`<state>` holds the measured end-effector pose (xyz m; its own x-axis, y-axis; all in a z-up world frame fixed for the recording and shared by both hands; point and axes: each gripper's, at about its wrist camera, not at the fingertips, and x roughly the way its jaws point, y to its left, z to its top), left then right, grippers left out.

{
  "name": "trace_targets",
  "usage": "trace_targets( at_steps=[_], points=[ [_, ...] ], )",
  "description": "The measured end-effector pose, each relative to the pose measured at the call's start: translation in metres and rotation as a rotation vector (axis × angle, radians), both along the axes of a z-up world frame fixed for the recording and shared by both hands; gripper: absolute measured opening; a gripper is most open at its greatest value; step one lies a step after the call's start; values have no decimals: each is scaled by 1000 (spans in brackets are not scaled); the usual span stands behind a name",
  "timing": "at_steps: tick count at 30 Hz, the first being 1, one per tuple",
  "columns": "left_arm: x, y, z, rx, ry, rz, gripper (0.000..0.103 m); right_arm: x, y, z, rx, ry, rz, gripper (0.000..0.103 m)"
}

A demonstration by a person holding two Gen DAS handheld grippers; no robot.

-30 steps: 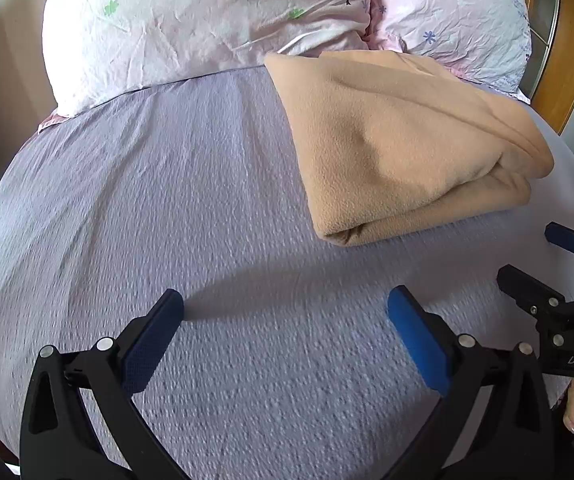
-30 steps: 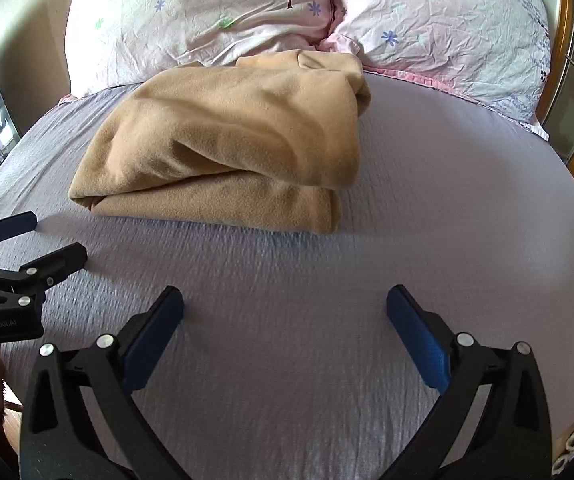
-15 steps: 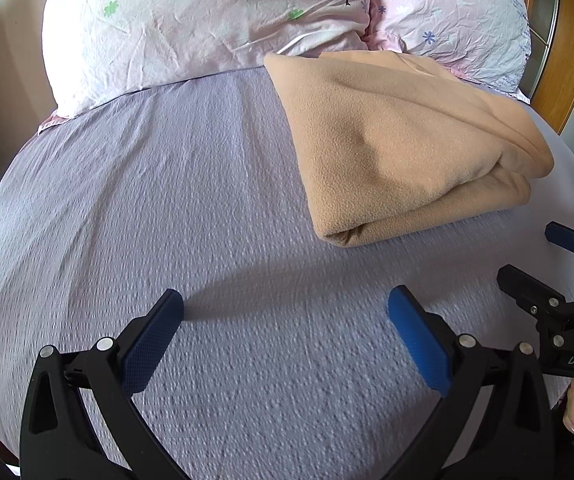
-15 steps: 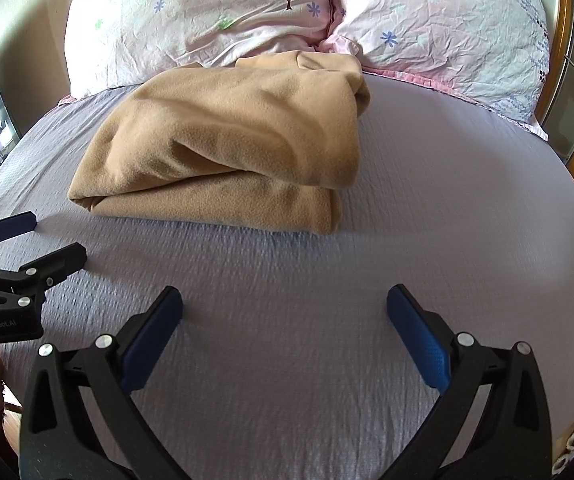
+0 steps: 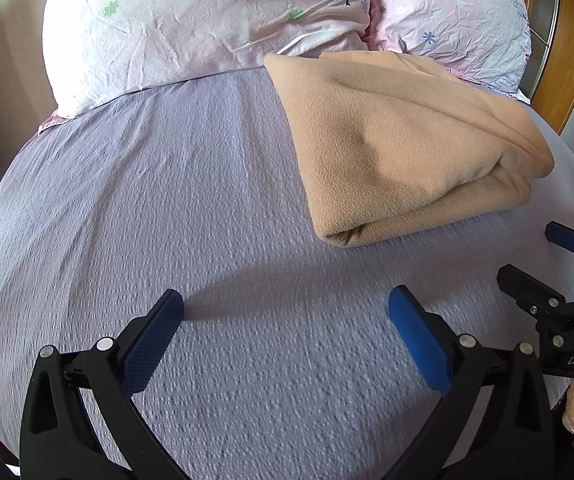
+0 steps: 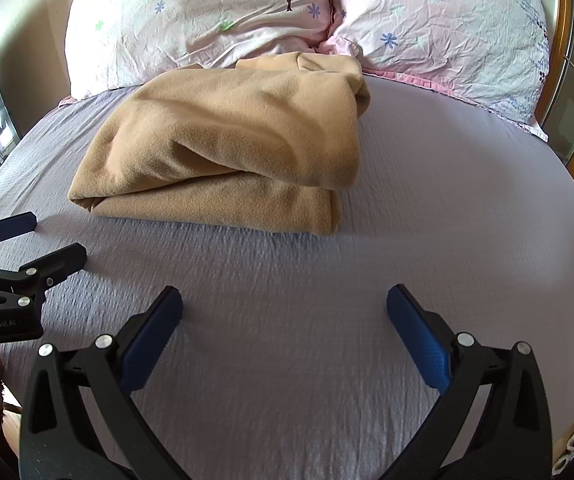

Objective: Fold small clothes

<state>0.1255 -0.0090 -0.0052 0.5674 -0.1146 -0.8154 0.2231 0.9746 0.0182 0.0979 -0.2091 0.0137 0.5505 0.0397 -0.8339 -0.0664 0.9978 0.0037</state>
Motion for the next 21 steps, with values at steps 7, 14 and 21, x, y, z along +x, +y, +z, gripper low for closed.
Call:
trace_targets(
  at_steps=[7,14,21],
  points=[
    [0,0,0,0,0,1,102,0,0,0,0,-3,0,101],
    [0,0,0,0,0,1,102,1,0,1,0,-3,-1,101],
    [0,0,0,0,0,1,102,0,1,1,0,-4,-3,101]
  ],
)
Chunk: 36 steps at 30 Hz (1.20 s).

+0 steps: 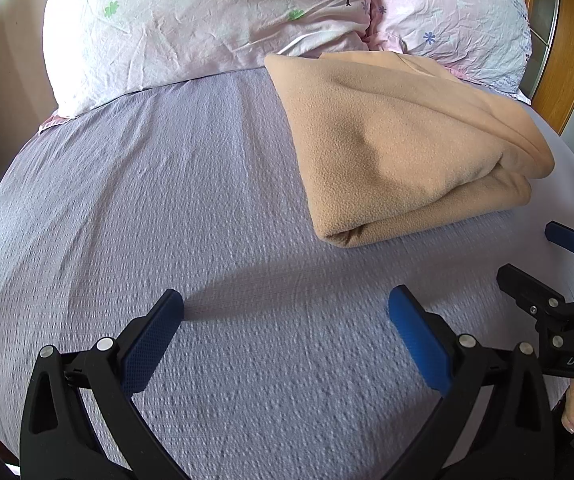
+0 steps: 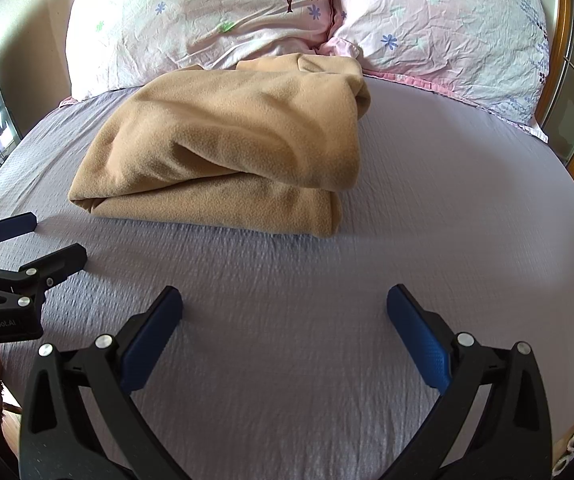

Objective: Fold small clothes

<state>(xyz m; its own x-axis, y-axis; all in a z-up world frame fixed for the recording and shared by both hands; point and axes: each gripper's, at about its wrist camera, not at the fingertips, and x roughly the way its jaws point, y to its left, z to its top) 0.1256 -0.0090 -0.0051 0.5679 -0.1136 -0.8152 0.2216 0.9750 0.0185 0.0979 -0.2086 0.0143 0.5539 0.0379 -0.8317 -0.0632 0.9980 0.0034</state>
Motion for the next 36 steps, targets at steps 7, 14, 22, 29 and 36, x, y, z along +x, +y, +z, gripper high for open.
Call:
trace_targets(
  at_steps=[7,14,22,29,36],
  points=[
    [0,0,0,0,1,5,102,0,0,0,0,0,-2,101],
    [3,1,1,0,5,7,102,0,1,0,0,-1,-5,101],
    [3,1,1,1,7,9,102,0,1,0,0,-2,-6,101],
    [3,1,1,1,8,7,102,0,1,0,0,-2,-7,101],
    [3,1,1,1,3,8,102,-1,1,0,0,-3,-9,101]
  ],
)
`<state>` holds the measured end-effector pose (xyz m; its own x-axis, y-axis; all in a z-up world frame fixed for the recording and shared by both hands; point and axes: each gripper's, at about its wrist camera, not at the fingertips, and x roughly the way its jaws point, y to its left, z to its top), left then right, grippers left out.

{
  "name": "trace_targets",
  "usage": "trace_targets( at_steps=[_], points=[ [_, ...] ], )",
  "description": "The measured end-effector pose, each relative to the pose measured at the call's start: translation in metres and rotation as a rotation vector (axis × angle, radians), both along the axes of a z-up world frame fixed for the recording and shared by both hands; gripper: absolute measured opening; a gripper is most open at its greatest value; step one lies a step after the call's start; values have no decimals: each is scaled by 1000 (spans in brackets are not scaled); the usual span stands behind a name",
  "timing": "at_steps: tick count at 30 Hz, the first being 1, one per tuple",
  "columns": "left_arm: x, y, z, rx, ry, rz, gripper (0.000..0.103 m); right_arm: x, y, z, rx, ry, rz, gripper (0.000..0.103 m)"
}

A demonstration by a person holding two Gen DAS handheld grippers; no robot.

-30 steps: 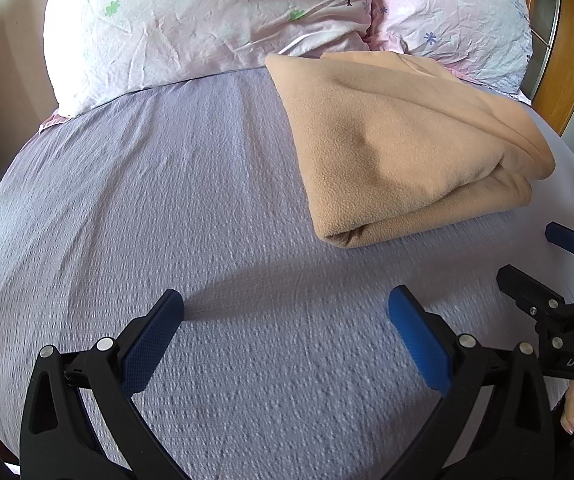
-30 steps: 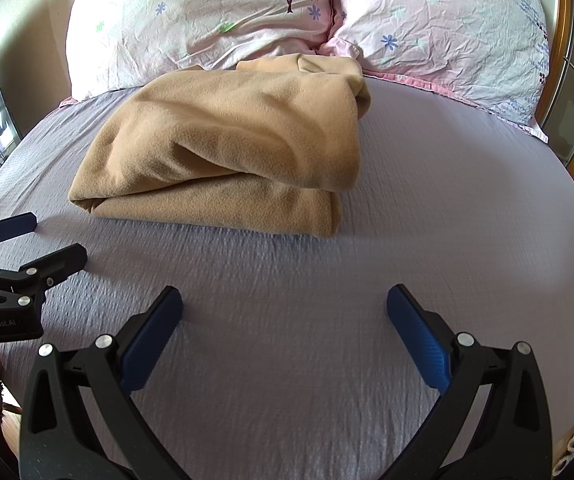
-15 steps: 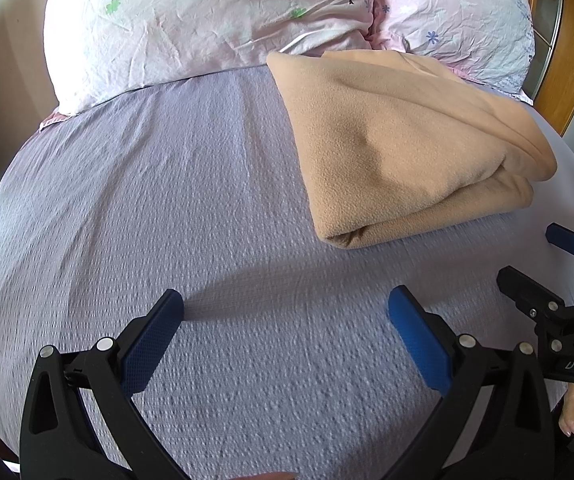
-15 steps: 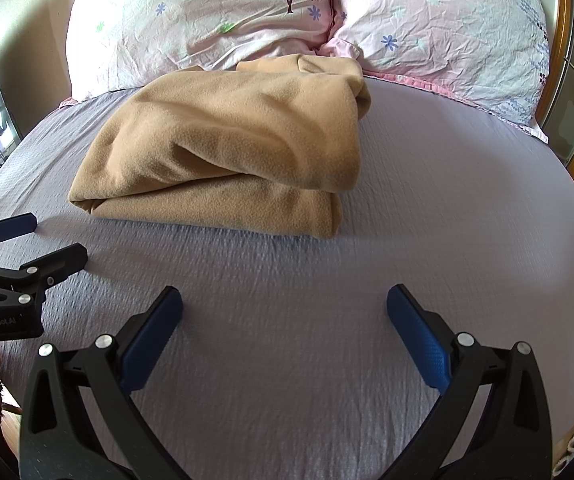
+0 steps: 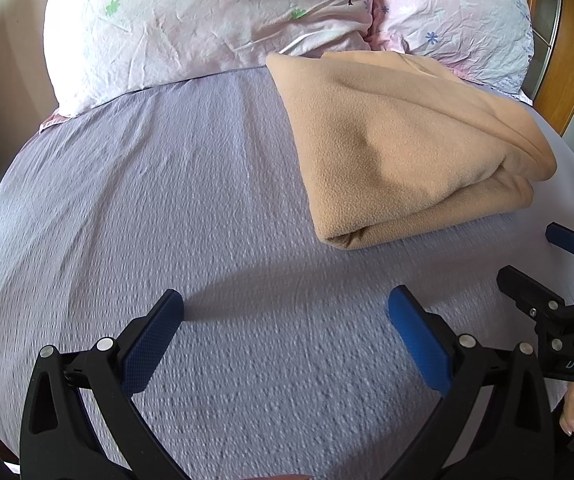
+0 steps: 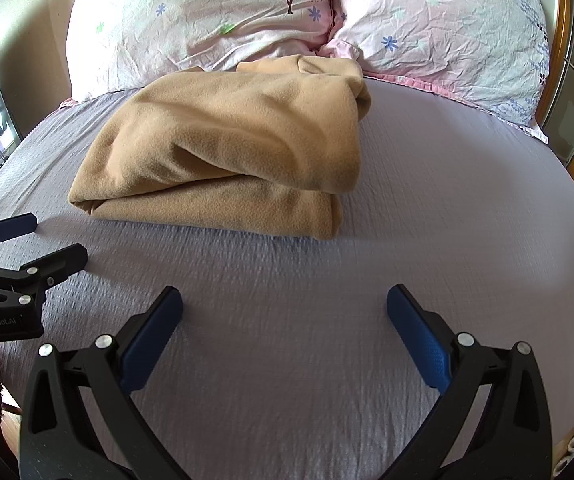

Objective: Fold small clothes

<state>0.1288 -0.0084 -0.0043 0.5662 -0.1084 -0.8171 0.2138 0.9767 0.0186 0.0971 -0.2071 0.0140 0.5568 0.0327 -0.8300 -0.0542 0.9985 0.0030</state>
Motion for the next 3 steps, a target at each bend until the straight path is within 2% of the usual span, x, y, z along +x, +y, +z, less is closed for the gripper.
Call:
trace_targets(
  at_steps=[3],
  points=[
    [0,-1,0,0,-2,1,102,0,0,0,0,0,-1,101]
  ],
)
